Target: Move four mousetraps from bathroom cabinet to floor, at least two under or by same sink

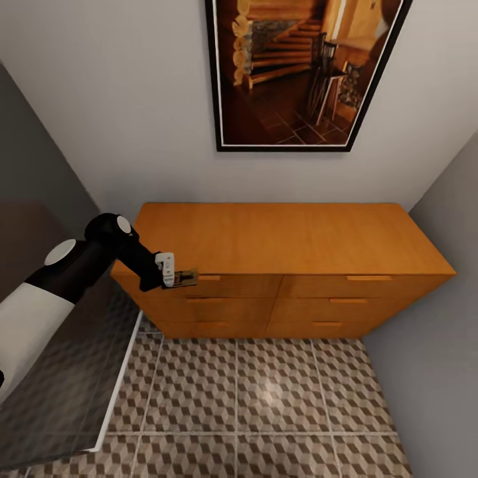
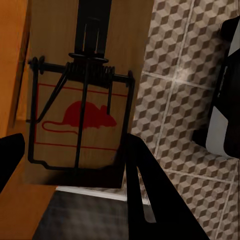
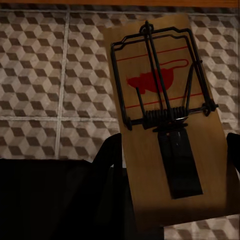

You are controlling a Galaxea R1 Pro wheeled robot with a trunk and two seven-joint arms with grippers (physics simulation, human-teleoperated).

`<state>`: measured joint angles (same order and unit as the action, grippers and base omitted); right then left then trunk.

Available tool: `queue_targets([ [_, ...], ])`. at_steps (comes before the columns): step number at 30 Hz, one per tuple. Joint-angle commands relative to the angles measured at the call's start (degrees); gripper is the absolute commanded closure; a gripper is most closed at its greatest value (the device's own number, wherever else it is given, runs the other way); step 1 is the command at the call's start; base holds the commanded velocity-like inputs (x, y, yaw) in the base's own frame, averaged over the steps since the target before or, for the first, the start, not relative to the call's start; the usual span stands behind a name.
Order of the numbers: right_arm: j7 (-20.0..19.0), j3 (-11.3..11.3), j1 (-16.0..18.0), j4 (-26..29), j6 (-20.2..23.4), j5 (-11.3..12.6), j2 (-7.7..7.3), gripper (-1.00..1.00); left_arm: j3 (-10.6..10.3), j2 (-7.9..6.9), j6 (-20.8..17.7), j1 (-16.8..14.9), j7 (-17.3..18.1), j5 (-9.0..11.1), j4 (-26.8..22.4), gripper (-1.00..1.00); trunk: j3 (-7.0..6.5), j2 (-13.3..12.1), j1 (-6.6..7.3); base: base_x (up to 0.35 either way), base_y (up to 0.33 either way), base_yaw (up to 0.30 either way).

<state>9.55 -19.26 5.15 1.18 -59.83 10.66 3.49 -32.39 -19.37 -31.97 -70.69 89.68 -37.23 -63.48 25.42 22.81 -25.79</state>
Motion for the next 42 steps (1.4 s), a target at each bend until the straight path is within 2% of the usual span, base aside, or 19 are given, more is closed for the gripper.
queue_targets([
  [1,0.0,-0.5,0.0,0.0,-0.2,0.5,0.00,1.00,-0.1,-0.04,-0.4,-0.1,0.3,-0.3,-0.1,1.00,0.09,0.1,0.00,-0.317,-0.095,0.000],
  [20,0.0,-0.5,0.0,0.0,-0.2,0.5,-0.06,1.00,-0.2,-0.05,-0.3,1.1,0.3,-0.4,0.4,1.00,0.09,0.1,0.00,-0.325,-0.046,0.000],
  [25,0.0,-0.5,0.0,0.0,-0.2,0.5,-0.06,1.00,-0.2,0.05,-0.3,3.8,0.3,-0.4,0.6,1.00,0.09,0.1,0.00,-0.320,0.000,0.000],
  [32,0.0,-0.5,0.0,0.0,-0.2,0.5,-0.06,1.00,-0.3,0.50,-0.3,10.0,0.3,-0.3,2.6,1.00,0.09,0.1,0.00,-0.080,0.000,0.000],
  [35,0.0,-0.5,0.0,0.0,-0.2,0.5,-0.06,1.00,-0.4,1.08,-0.3,12.9,-4.9,0.1,4.8,1.00,0.09,0.1,0.00,-0.009,0.000,0.000],
  [37,0.0,-0.5,0.0,0.0,-0.2,0.5,-0.09,1.00,-0.4,2.15,-0.2,15.3,-8.3,0.2,7.1,1.00,0.09,0.1,0.00,-0.003,0.000,0.000],
  [40,0.0,-0.5,0.0,0.0,-0.2,0.5,-0.13,1.00,-0.5,4.24,-0.1,20.9,-15.3,0.4,11.1,1.00,0.09,0.1,0.00,-0.001,0.000,0.000],
  [42,0.0,-0.5,0.0,0.0,-0.2,0.5,-0.14,1.00,-0.5,4.92,0.0,23.4,-19.2,0.9,12.8,1.00,0.09,0.1,0.00,0.000,0.000,0.000],
])
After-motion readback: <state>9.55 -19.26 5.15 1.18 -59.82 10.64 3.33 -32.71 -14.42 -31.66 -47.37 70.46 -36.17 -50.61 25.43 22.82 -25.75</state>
